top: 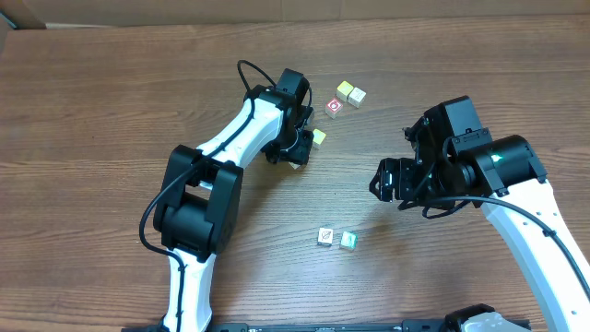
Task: Flip 3 blocks
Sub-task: 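Grasp the green-bordered E block with the left gripper, then carry the E block with the left gripper and place it beside the Y block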
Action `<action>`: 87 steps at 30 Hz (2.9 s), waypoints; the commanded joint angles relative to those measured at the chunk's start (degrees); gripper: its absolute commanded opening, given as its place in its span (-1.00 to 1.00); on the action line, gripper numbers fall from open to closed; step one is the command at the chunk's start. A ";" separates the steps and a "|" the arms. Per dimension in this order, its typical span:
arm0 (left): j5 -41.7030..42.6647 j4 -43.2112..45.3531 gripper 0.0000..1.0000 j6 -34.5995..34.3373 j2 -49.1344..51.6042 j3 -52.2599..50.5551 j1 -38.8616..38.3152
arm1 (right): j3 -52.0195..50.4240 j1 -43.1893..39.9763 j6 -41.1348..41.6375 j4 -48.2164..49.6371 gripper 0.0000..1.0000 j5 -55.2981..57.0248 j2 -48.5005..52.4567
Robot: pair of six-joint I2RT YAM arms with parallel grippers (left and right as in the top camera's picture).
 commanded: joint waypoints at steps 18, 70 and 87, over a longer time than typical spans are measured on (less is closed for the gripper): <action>-0.68 -6.34 -0.24 -8.57 1.27 1.38 0.57 | 0.11 0.33 0.00 1.51 0.78 -0.24 -0.09; 5.33 2.05 -0.63 -13.99 -23.56 -32.50 -9.86 | 0.11 0.33 -0.22 0.50 0.81 0.85 -0.09; 8.44 6.82 -0.63 -18.47 -23.56 -32.52 -11.26 | 0.11 0.33 -0.22 0.98 0.82 0.85 -0.09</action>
